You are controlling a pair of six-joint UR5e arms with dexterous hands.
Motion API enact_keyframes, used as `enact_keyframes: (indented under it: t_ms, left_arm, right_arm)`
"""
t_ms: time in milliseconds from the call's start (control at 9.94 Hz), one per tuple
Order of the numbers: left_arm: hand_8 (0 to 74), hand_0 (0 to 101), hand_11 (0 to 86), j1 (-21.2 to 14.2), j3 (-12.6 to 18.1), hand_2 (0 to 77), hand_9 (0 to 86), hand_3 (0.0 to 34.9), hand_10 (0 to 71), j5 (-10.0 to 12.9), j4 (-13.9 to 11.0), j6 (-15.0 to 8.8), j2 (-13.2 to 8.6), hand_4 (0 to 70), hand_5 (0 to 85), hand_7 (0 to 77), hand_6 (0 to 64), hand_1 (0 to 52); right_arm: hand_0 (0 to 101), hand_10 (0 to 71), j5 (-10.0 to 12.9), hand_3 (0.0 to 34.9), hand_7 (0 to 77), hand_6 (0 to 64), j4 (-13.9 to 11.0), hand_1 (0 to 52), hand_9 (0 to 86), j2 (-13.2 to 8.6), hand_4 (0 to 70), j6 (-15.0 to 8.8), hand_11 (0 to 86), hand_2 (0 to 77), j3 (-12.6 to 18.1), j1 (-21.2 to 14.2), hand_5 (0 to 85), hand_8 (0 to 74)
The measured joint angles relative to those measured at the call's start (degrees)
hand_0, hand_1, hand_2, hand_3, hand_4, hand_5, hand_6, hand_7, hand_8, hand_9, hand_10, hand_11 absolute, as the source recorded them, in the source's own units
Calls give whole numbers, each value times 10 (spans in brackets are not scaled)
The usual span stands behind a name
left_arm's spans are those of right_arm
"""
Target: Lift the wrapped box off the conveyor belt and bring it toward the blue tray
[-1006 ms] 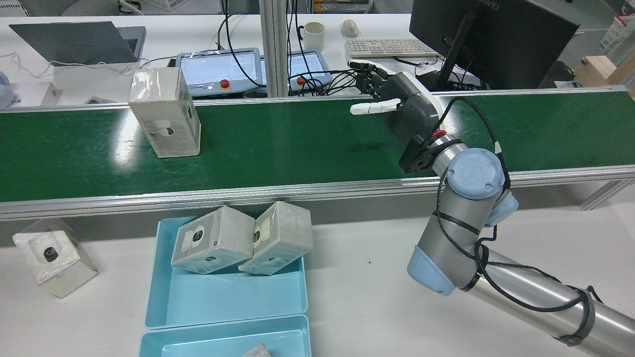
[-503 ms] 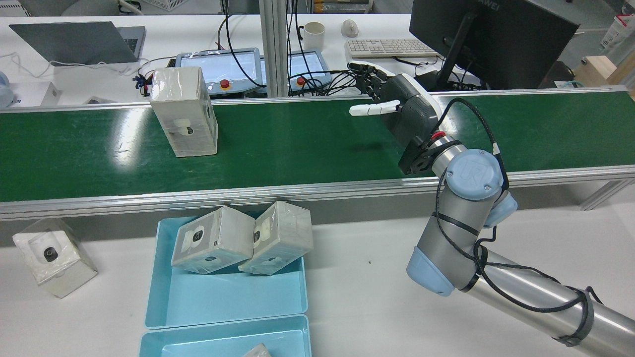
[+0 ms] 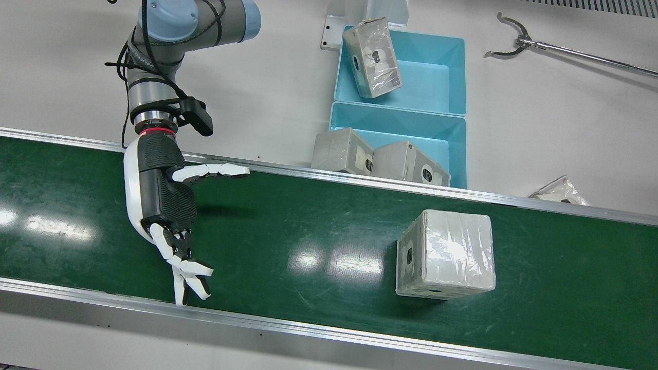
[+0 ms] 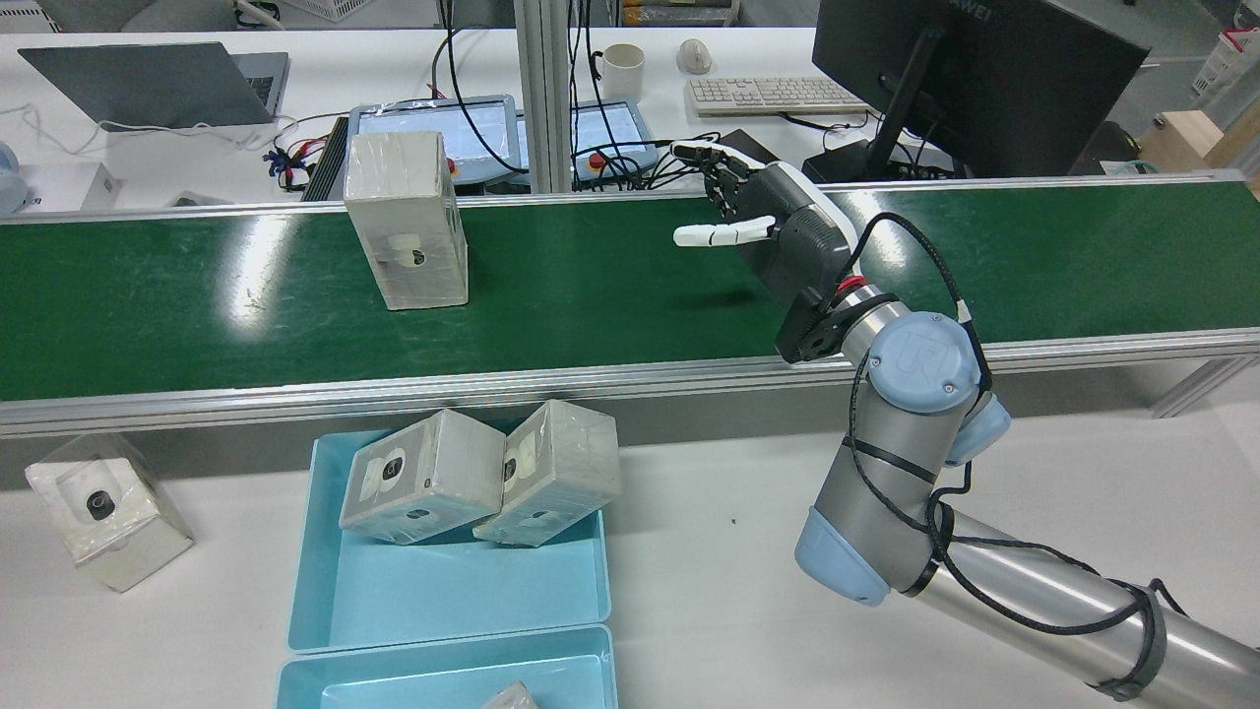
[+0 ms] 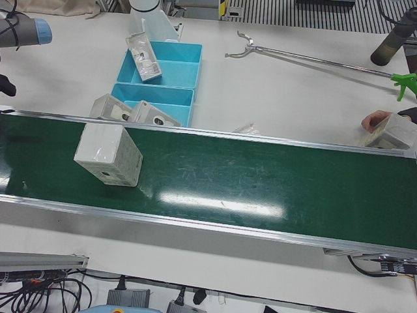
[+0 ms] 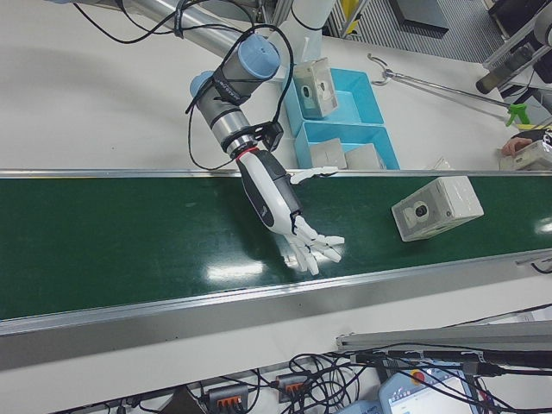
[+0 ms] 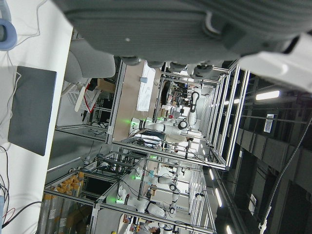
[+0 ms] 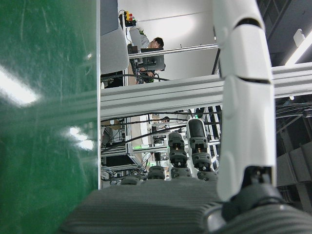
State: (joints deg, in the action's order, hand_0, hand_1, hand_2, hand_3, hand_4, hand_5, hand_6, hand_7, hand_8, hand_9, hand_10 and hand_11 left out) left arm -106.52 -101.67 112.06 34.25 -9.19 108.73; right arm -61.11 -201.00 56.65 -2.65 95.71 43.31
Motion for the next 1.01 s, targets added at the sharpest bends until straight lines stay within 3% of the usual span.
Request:
enact_keyframes:
  t_ms: [1006]
  left_arm:
    - [5,0,5,0,0,11,5,0,5,0,0,0,0,0,11,0,5,0]
  right_arm:
    - [497,0,0,0,65,60,0,164,33,1,125,1,5,120,-1,1,245,11]
